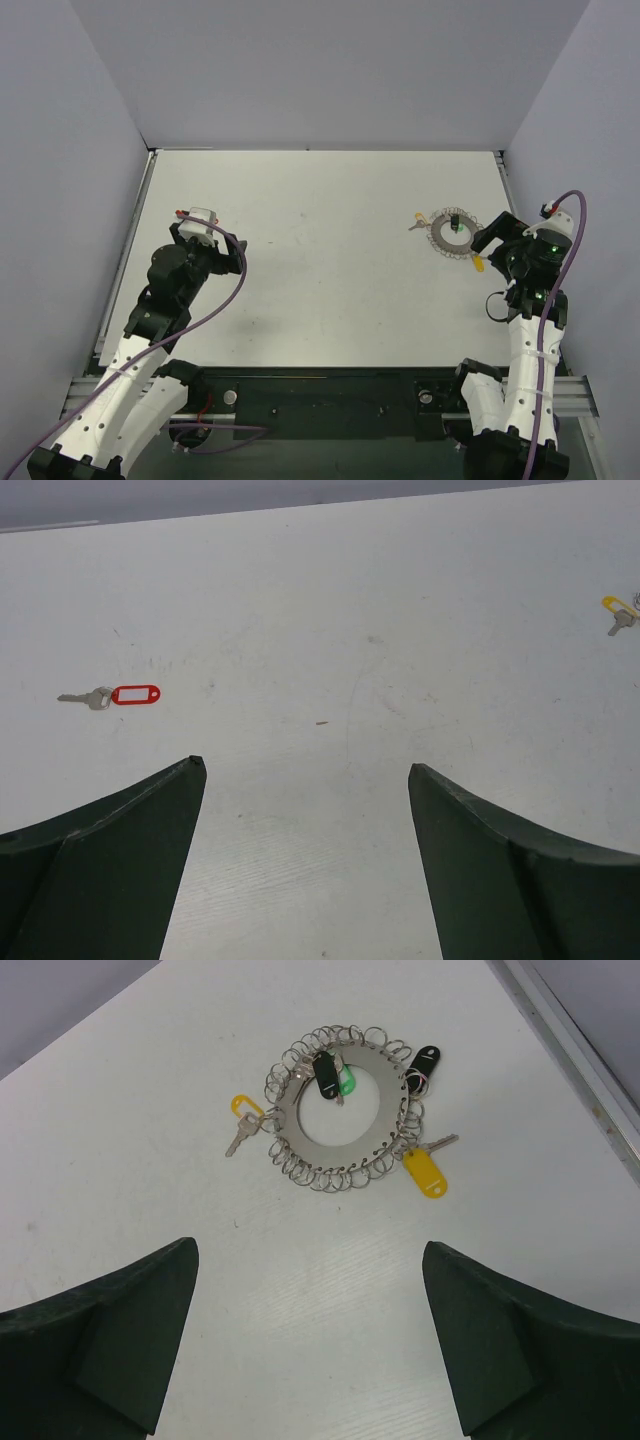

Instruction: Put the keys on the keyring

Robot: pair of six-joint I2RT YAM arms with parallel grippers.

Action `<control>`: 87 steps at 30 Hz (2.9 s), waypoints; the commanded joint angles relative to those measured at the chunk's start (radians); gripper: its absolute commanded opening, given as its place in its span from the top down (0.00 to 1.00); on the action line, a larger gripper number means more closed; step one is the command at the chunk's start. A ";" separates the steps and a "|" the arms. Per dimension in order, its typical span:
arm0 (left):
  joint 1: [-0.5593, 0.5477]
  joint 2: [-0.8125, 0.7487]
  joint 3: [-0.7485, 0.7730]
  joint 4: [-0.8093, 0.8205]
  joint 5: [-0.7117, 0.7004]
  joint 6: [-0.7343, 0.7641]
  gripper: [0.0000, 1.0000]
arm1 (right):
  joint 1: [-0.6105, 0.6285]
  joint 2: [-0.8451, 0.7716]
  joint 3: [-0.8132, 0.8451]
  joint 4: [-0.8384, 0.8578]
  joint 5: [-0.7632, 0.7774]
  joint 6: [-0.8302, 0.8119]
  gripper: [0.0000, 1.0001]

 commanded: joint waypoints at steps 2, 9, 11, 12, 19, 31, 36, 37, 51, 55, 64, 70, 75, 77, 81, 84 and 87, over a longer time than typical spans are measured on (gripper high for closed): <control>0.002 -0.012 0.005 0.039 0.010 -0.006 0.07 | -0.007 0.004 -0.008 0.021 0.000 0.006 0.11; 0.002 -0.011 0.004 0.039 0.012 -0.009 0.07 | -0.007 0.005 -0.007 0.023 -0.008 0.004 0.11; 0.002 -0.012 0.004 0.036 0.010 -0.009 0.07 | -0.007 0.005 -0.007 0.021 -0.011 0.006 0.11; 0.003 -0.011 0.004 0.036 0.010 -0.010 0.07 | -0.007 0.008 -0.008 0.021 -0.012 0.001 0.11; 0.060 0.047 0.025 0.046 0.013 -0.125 0.03 | 0.001 0.002 -0.019 -0.041 -0.486 -0.305 0.10; 0.488 0.709 0.330 0.035 0.227 -0.558 0.03 | 0.191 0.080 0.081 -0.278 -0.610 -0.634 0.14; 0.489 0.948 0.565 -0.116 0.076 -0.459 0.11 | 0.177 0.074 0.092 -0.287 -0.624 -0.606 0.14; 0.491 1.015 0.591 -0.153 0.067 -0.446 0.16 | 0.179 0.074 0.099 -0.290 -0.624 -0.606 0.14; 0.433 1.445 1.060 -0.441 -0.083 -0.411 0.50 | 0.197 0.122 0.125 -0.344 -0.531 -0.655 0.16; 0.402 1.506 1.160 -0.518 -0.175 -0.437 0.51 | 0.197 0.131 0.130 -0.350 -0.523 -0.658 0.16; 0.382 1.543 1.194 -0.556 -0.215 -0.451 0.62 | 0.200 0.146 0.142 -0.368 -0.511 -0.675 0.17; 0.380 1.560 1.214 -0.576 -0.212 -0.458 0.69 | 0.200 0.143 0.145 -0.377 -0.518 -0.675 0.17; 0.382 1.563 1.219 -0.576 -0.191 -0.464 0.86 | 0.200 0.142 0.145 -0.378 -0.514 -0.678 0.17; 0.382 1.551 1.219 -0.572 -0.194 -0.458 0.89 | 0.200 0.142 0.145 -0.381 -0.517 -0.678 0.17; 0.382 1.487 1.205 -0.552 -0.188 -0.402 0.96 | 0.199 0.139 0.145 -0.381 -0.517 -0.680 0.17; 0.380 1.399 1.122 -0.497 -0.125 -0.315 1.00 | 0.200 0.140 0.144 -0.379 -0.512 -0.682 0.17; 0.365 1.251 1.007 -0.376 0.030 -0.245 1.00 | 0.200 0.139 0.141 -0.381 -0.503 -0.691 0.17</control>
